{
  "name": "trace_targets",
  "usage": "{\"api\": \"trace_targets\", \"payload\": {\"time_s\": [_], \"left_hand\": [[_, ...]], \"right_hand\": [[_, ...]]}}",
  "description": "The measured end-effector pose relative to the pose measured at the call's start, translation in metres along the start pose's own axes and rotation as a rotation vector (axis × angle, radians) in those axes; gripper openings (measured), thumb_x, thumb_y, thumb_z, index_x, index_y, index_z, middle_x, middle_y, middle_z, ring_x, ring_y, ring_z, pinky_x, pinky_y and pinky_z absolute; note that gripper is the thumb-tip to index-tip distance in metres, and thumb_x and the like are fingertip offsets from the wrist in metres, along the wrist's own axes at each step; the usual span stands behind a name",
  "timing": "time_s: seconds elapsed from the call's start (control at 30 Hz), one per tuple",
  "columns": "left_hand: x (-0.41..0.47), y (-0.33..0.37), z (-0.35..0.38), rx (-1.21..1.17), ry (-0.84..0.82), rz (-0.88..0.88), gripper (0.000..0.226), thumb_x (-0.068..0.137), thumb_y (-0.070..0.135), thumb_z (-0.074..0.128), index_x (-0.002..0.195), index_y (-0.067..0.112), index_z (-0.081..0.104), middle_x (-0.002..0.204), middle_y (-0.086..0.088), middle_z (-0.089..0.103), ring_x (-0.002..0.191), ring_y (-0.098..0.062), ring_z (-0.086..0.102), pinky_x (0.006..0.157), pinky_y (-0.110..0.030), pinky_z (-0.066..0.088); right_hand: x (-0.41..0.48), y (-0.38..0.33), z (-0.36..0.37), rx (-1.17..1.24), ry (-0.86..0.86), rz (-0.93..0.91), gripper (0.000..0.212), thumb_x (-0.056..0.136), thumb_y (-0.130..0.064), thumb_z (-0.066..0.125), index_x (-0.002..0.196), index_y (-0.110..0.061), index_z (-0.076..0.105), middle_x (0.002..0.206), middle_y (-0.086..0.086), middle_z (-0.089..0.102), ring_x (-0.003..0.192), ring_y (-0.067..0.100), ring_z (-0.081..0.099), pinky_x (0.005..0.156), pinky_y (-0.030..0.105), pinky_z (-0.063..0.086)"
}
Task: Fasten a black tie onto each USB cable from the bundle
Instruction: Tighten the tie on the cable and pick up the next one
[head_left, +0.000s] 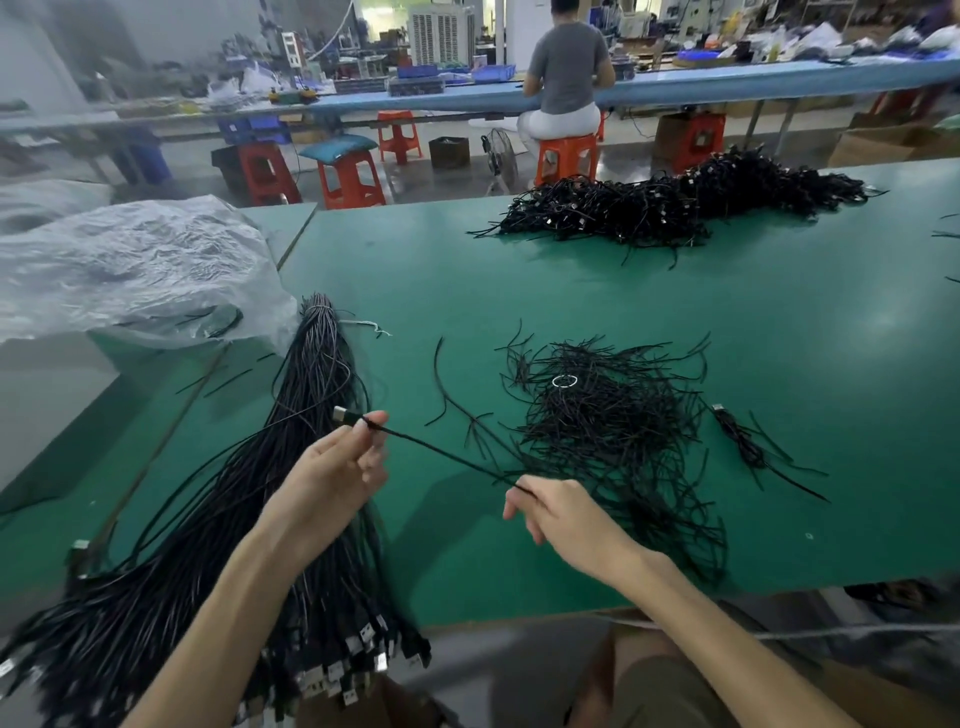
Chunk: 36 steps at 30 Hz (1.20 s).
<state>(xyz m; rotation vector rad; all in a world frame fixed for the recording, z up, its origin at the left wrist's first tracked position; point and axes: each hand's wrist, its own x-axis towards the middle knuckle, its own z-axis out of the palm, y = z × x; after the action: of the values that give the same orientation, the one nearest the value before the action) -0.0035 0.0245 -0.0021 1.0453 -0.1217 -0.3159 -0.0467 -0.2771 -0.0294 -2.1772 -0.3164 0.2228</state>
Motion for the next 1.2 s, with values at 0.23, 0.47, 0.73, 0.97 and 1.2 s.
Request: {"api": "trace_targets", "payload": {"time_s": [0.23, 0.47, 0.73, 0.97, 1.2], "left_hand": [[0.000, -0.025, 0.033, -0.428, 0.060, -0.058, 0.032, 0.107, 0.037, 0.050, 0.087, 0.015, 0.060, 0.087, 0.001, 0.063, 0.080, -0.015, 0.067, 0.093, -0.029, 0.056], [-0.014, -0.013, 0.060, -0.478, -0.273, -0.184, 0.051, 0.109, 0.049, 0.041, 0.070, 0.019, 0.054, 0.051, 0.010, 0.033, 0.043, -0.008, 0.022, 0.041, -0.024, 0.015], [-0.036, -0.021, 0.079, 0.860, -0.781, -0.181, 0.049, 0.113, 0.036, 0.037, 0.105, 0.004, 0.072, 0.101, -0.009, 0.078, 0.087, -0.021, 0.075, 0.074, -0.034, 0.057], [-0.028, -0.050, 0.080, 0.842, -0.084, 0.093, 0.031, 0.102, 0.034, 0.043, 0.112, 0.024, 0.071, 0.112, 0.013, 0.077, 0.109, -0.011, 0.071, 0.099, -0.028, 0.055], [-0.023, -0.053, 0.092, 0.297, 0.109, 0.089, 0.061, 0.108, 0.050, 0.030, 0.134, 0.007, 0.064, 0.135, 0.000, 0.068, 0.131, -0.012, 0.060, 0.107, -0.030, 0.051]], "right_hand": [[-0.009, -0.005, 0.022, -0.116, -0.198, -0.039, 0.051, 0.088, -0.072, 0.058, 0.089, -0.021, 0.058, 0.070, -0.008, 0.055, 0.057, 0.004, 0.042, 0.057, 0.022, 0.038], [-0.010, -0.013, 0.011, 0.353, -0.236, -0.041, 0.047, 0.088, -0.058, 0.063, 0.069, -0.014, 0.064, 0.061, -0.006, 0.050, 0.056, 0.008, 0.037, 0.058, 0.020, 0.032], [0.006, -0.022, 0.004, 0.474, -0.045, 0.149, 0.055, 0.101, -0.051, 0.056, 0.060, -0.023, 0.033, 0.056, -0.006, 0.032, 0.053, 0.010, 0.028, 0.058, 0.018, 0.031], [0.012, -0.062, 0.011, 0.500, 0.028, -0.022, 0.051, 0.104, -0.047, 0.050, 0.060, -0.021, 0.052, 0.060, -0.005, 0.043, 0.059, 0.009, 0.040, 0.070, 0.023, 0.044], [0.010, -0.078, 0.032, 0.504, 0.063, -0.118, 0.047, 0.109, -0.036, 0.046, 0.071, -0.011, 0.058, 0.056, -0.004, 0.045, 0.055, 0.011, 0.038, 0.055, 0.020, 0.033]]}}
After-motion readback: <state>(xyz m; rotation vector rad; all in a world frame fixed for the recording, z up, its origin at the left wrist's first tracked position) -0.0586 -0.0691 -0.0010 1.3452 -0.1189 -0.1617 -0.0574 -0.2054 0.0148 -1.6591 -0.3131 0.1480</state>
